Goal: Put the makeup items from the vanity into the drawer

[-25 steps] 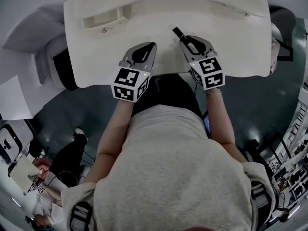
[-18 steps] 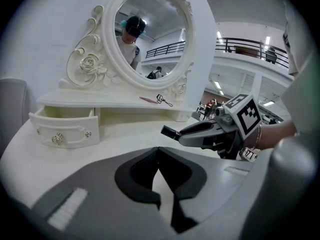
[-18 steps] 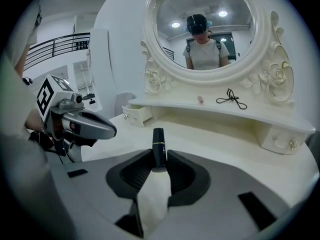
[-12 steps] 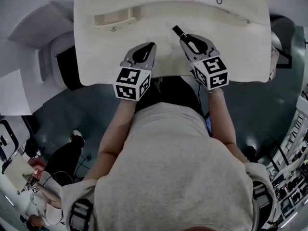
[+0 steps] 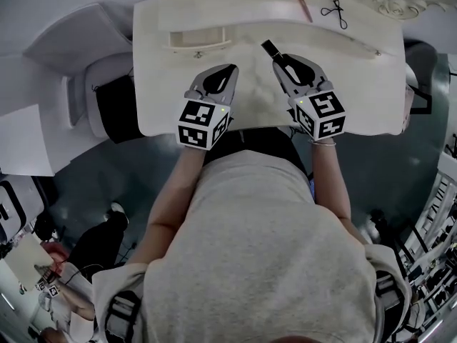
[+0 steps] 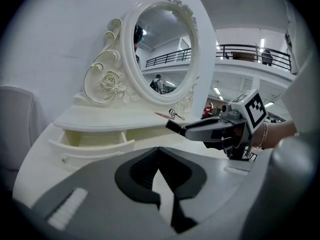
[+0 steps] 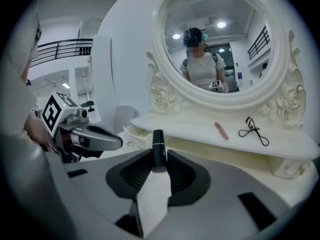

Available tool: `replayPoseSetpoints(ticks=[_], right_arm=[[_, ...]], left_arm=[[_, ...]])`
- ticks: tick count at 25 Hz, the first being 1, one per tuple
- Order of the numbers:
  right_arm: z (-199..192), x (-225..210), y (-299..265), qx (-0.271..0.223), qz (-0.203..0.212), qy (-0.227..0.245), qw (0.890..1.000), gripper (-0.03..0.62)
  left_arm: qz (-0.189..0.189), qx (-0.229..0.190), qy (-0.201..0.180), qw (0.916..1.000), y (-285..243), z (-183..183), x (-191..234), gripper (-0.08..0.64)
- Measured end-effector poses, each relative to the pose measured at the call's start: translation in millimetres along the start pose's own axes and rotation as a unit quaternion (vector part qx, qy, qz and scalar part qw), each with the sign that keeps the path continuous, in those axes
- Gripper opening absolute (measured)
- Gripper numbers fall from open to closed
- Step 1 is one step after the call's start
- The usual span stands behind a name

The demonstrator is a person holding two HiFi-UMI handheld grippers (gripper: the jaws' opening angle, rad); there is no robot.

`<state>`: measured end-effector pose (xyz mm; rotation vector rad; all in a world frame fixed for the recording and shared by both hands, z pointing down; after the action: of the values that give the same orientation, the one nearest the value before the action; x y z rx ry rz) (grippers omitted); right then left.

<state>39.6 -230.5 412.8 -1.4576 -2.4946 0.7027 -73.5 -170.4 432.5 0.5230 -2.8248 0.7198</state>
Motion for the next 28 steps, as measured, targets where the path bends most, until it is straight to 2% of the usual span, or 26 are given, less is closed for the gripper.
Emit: replayPoseSetpoints(ticks=[9,20,28], right_arm=[[42.4,28.1,-41.9,-0.017,0.027,0.037,0.999,0.104],[75.6,35.0,-68.3,-0.028,0.05,0.078,0.995,0.092],[99.5,50.2,-97.5,-0.053,0.06,0.083,0.993,0.091]], left_arm=[[0.005,-0.026,0.002,0.9996,14.6,13.8,42.9,0.009],[0.023,-0.034,0.02,0.9989,15.1,13.1,65.6,0.009],[0.041,-0.037,0.035,0.9979,25.4,10.1,86.2,0.009]])
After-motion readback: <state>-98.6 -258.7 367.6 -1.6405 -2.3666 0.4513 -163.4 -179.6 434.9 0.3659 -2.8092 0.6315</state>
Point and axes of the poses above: the fingertips, and each gripper's own axes: y backward along the fingers, x to its left, z out of its top, the point moved 3 cm from there along y, backward along the fingers, and after that the axes turned 1 degree about -x, right-handed, at the moved point
